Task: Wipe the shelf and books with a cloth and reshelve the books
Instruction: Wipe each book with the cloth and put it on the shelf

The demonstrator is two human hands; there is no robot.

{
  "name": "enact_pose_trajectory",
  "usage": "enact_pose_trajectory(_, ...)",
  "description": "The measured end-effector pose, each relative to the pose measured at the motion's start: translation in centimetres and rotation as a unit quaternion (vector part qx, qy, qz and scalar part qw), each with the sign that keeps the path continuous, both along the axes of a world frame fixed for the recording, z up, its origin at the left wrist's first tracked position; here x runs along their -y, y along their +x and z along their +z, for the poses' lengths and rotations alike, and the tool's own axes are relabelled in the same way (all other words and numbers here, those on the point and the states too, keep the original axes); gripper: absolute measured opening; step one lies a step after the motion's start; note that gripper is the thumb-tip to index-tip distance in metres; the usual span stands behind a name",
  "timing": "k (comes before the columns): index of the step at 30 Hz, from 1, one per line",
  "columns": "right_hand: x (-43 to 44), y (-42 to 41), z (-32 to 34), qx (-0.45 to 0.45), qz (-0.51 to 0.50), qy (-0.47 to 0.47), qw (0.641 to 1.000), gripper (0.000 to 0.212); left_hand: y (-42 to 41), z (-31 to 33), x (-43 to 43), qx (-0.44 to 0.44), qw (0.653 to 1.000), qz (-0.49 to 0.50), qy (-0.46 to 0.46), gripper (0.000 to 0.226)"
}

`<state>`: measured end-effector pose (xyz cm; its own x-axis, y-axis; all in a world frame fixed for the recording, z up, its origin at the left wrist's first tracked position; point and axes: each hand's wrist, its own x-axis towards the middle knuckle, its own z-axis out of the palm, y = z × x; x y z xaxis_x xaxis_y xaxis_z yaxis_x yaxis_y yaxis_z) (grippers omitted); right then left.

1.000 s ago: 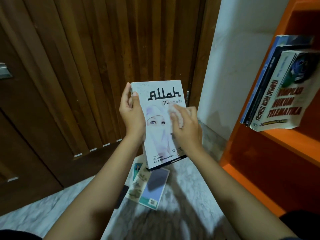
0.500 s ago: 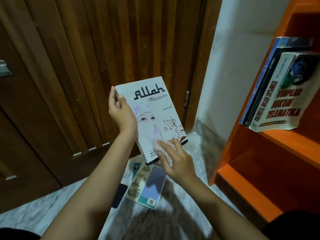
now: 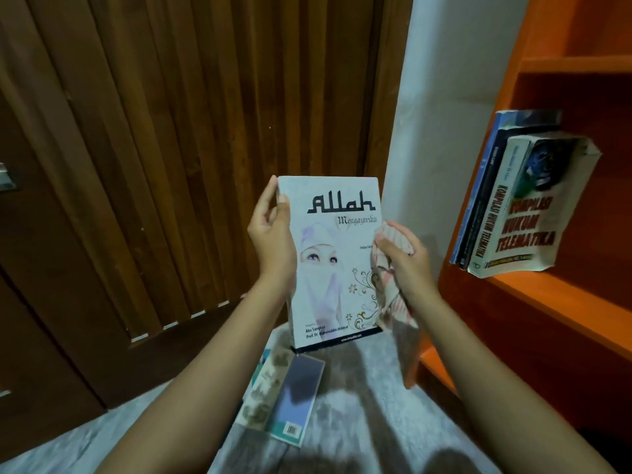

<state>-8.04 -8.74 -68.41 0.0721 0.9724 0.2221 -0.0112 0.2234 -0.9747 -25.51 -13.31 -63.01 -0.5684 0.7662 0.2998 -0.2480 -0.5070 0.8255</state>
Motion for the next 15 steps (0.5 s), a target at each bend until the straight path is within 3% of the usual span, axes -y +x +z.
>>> enact_pose_trajectory(6,1.9,7.3,5.3,-0.039,-0.123,0.085,0.988,0.035,7.7,4.4,-1.2,-0.029,0.994,-0.083,0.065,0.037)
enact_pose_trajectory(11,3.2,12.8,6.3,-0.051,-0.304,0.154,0.939,0.03,15.5,6.2,-1.8,-0.11,0.978,-0.138,0.114,0.041)
enact_pose_trajectory(15,2.4,17.4,6.1,-0.068,-0.388,0.167,0.904,0.028,20.6,5.8,-2.7,-0.165,0.955,-0.209,0.13,0.044)
